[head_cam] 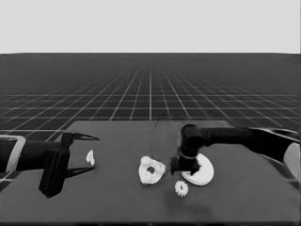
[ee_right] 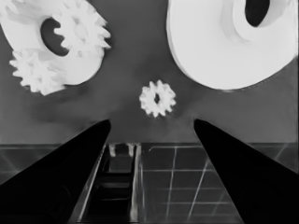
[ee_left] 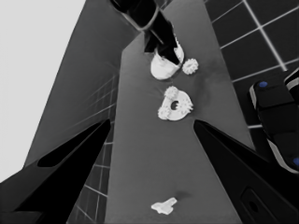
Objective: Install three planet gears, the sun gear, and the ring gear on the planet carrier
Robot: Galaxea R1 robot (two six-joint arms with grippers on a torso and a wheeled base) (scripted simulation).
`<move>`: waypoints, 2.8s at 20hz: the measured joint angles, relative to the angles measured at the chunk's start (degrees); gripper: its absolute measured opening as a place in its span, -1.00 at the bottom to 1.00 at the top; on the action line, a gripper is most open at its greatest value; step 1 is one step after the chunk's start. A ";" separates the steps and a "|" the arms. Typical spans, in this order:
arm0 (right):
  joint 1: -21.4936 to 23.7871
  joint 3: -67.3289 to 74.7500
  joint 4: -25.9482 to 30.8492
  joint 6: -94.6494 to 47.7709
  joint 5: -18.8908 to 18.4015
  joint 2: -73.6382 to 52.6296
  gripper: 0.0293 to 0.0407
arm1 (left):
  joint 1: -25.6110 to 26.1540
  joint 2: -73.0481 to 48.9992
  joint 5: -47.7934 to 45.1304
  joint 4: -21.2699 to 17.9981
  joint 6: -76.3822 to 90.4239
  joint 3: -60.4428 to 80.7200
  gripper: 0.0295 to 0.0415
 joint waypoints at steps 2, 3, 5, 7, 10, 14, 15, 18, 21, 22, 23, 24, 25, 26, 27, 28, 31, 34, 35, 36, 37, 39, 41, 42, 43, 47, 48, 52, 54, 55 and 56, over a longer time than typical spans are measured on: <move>-0.04 2.00 -0.08 0.35 -0.08 -1.60 0.61 | 0.00 0.00 0.00 0.00 0.00 0.00 0.49; -0.05 2.42 -0.09 0.42 -0.09 -1.94 0.61 | 0.00 0.00 0.00 0.00 0.00 0.00 0.49; -0.04 2.81 -0.11 0.47 -0.10 -2.24 0.61 | 0.00 0.00 0.00 0.00 0.00 0.00 0.49; -5.68 1.05 -6.18 -0.99 0.27 -1.96 0.61 | 0.00 0.00 0.00 0.00 0.00 0.00 0.49; -12.63 -3.04 -12.55 -3.77 1.83 -1.09 0.61 | 0.00 0.00 0.00 0.00 0.00 0.00 0.49; -13.90 -4.22 -13.83 -4.50 2.39 -0.80 0.61 | 0.00 0.00 0.00 0.00 0.00 0.00 0.49; -13.96 -4.28 -13.90 -4.54 2.43 -0.78 0.61 | 0.00 0.00 0.00 0.00 0.00 0.00 0.49; -14.03 -4.35 -13.98 -4.58 2.46 -0.77 -0.64 | 0.00 0.00 0.00 0.00 0.00 0.00 0.49; -14.02 -4.36 -14.00 -4.59 2.46 -0.77 -0.71 | 0.00 0.00 0.00 0.00 0.00 0.00 0.49; -14.02 -4.35 -14.00 -4.59 2.46 -0.76 -0.71 | 0.00 0.00 0.00 0.00 0.00 0.00 0.49; -14.02 -4.36 -14.00 -4.59 2.46 -0.76 -0.71 | 0.00 0.00 0.00 0.00 0.00 0.00 0.49; -14.02 -4.36 -14.00 -4.59 2.46 -0.76 -0.71 | 0.00 0.00 0.00 0.00 0.00 0.00 0.49; -14.02 -4.36 -14.00 -4.59 2.46 -0.75 -0.71 | 0.00 0.00 0.00 0.00 0.00 0.00 0.49; -14.02 -4.36 -14.00 -4.59 2.46 -0.76 -0.71 | 0.00 0.00 0.00 0.00 0.00 0.00 0.49; -9.47 -0.21 -9.01 -1.96 0.59 -1.81 -0.71 | 0.00 0.00 0.00 0.00 0.00 0.00 0.49; -5.62 1.67 -5.54 -0.62 0.00 -2.18 -0.71 | 0.00 0.00 0.00 0.00 0.00 0.00 0.49; -1.11 2.90 -1.25 0.39 -0.16 -2.37 -0.71 | 0.00 0.00 0.00 0.00 0.00 0.00 0.49; -0.24 3.01 -0.35 0.50 -0.13 -2.39 -0.71 | 0.00 0.00 0.00 0.00 0.00 0.00 0.49; -0.16 3.02 -0.25 0.50 -0.13 -2.40 -0.71 | 0.00 0.00 0.00 0.00 0.00 0.00 0.49; -0.11 3.02 -0.19 0.50 -0.12 -2.40 -0.71 | 0.00 0.00 0.00 0.00 0.00 0.00 0.49; 1.11 -9.09 1.15 0.17 -0.13 7.73 -0.71 | 0.00 0.00 0.00 0.00 0.00 0.00 0.49; 2.03 -25.25 2.02 -4.69 0.73 20.45 -0.71 | 0.00 0.00 0.00 0.00 0.00 0.00 0.49; 2.17 -32.54 2.29 -7.78 1.19 24.80 -0.71 | 0.00 0.00 0.00 0.00 0.00 0.00 0.49; 2.19 -34.30 2.35 -8.57 1.30 25.76 -0.71 | 0.00 0.00 0.00 0.00 0.00 0.00 0.49; 2.19 -35.38 2.39 -9.06 1.37 26.33 -0.71 | 0.00 0.00 0.00 0.00 0.00 0.00 0.49; -0.51 -38.01 -0.42 -10.53 2.14 27.36 -0.71 | 0.00 0.00 0.00 0.00 0.00 0.00 0.49; -2.46 -39.09 -2.07 -11.19 2.66 27.65 -0.71 | 0.00 0.00 0.00 0.00 0.00 0.00 0.49; -4.63 -40.79 -4.05 -12.21 3.45 28.11 -0.71 | 0.00 0.00 0.00 0.00 0.00 0.00 0.49; -4.79 -40.94 -4.23 -12.30 3.53 28.15 -0.71 | 0.00 0.00 0.00 0.00 0.00 0.00 0.49; -4.82 -40.97 -4.26 -12.32 3.55 28.16 -0.71 | 0.00 0.00 0.00 0.00 0.00 0.00 0.49; -4.84 -40.99 -4.29 -12.32 3.56 28.16 -0.71 | 0.00 0.00 0.00 0.00 0.00 0.00 0.49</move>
